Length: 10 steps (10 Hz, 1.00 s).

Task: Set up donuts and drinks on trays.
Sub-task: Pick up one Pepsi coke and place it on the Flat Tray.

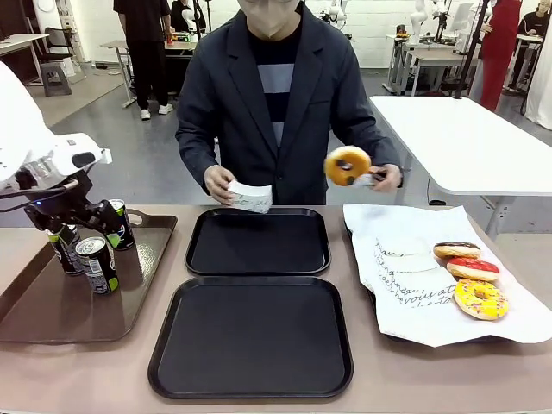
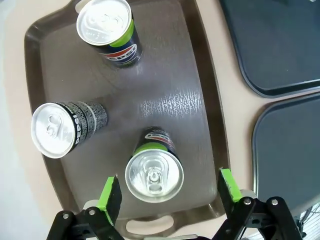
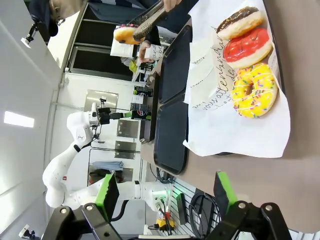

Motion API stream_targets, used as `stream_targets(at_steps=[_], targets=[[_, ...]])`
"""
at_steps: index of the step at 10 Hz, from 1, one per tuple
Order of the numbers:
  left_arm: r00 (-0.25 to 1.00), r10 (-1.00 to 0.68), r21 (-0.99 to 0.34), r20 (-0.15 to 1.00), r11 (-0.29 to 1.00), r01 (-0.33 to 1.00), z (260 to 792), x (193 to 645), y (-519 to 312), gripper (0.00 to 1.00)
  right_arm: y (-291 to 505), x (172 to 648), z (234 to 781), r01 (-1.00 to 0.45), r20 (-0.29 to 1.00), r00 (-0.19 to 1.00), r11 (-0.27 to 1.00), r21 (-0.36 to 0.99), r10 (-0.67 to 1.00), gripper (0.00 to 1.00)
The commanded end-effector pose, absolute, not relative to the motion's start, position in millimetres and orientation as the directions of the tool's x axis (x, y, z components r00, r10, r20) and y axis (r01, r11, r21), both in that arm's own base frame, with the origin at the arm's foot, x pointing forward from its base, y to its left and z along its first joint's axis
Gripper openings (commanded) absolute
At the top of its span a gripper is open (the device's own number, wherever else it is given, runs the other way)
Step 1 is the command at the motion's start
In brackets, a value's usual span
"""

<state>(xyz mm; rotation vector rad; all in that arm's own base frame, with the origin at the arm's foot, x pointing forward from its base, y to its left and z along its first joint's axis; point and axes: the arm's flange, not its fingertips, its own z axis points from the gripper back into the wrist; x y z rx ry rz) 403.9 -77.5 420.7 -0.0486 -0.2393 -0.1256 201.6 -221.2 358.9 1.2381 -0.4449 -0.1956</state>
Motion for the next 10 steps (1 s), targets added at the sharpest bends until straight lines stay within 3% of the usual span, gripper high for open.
stream_targets(at_steps=[1, 10], targets=[[0.966, -0.088, 0.011, 0.244, 0.996, 0.088, 420.6, 414.9, -80.6, 1.0, -221.8, 200.6, 359.1, -0.112, 0.236, 0.894, 0.321, 0.941, -0.38, 1.0], [0.966, -0.111, -0.021, 0.232, 0.993, 0.119, 416.7, 410.4, -77.8, 1.0, -221.8, 200.6, 359.1, -0.112, 0.236, 0.894, 0.321, 0.941, -0.38, 1.0]])
